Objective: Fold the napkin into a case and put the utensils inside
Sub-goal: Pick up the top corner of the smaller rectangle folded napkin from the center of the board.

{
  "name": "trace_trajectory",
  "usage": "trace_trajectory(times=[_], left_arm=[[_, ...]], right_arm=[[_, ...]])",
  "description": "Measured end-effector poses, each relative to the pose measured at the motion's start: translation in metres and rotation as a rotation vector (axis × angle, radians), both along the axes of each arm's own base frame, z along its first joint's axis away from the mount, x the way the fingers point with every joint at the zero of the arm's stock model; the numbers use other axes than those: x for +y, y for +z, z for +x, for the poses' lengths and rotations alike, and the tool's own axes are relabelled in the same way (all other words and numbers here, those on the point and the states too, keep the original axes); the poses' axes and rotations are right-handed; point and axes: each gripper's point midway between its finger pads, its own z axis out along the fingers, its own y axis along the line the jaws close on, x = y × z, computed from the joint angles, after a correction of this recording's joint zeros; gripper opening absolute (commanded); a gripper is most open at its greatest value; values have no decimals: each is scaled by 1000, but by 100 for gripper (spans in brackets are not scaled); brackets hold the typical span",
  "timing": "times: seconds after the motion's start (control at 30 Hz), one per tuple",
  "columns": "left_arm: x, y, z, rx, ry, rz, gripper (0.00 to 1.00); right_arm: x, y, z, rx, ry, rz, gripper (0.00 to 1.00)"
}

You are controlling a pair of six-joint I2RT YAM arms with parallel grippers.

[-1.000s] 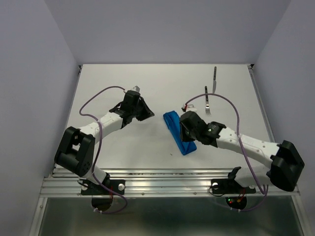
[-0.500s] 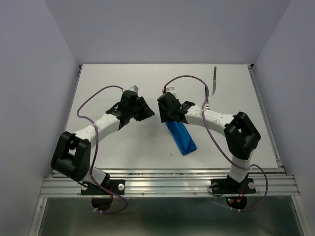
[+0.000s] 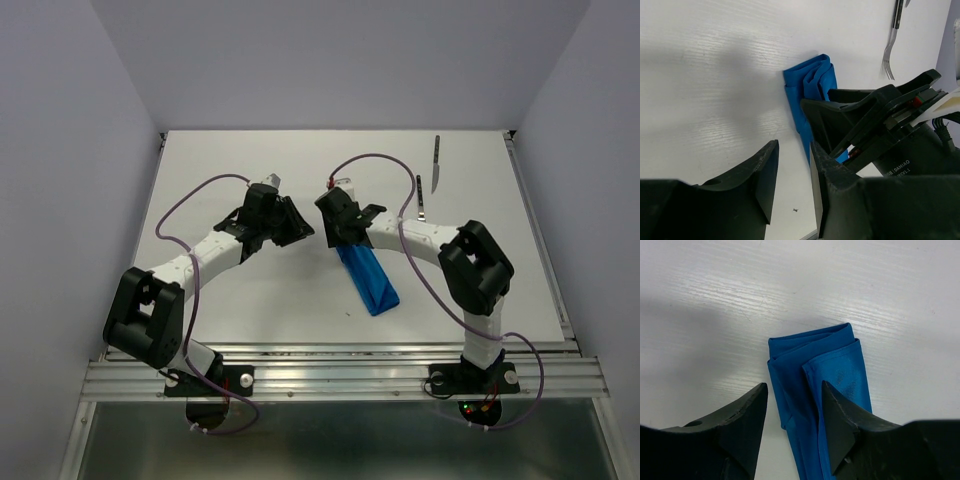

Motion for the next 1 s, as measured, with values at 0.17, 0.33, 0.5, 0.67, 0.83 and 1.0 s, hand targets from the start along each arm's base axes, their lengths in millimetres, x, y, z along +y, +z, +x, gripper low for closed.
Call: trace_trajectory(times=[0.17,0.33,0.5,0.67,0.83,1.0], left_arm=[[0,0,0,0,1,-1,42],[0,0,0,1,-1,-3,42],[-1,0,-1,2,-9,-6,42],[-2,-2,-2,8,-18,-4,39],[-5,-19,-4,39,-57,14,27],[-9,-41,-10,96,-99,30,27]], right_arm=[[-4,-2,3,-2,-13,-9,45],[-7,-12,4,14,-21,-21,40],[-8,-13,8,17,-25,-9,20],[-6,-13,12,14,-25,31,2],[-7,-18,7,20,-3,81,1],[-7,-14,-4,30,34,153,1]])
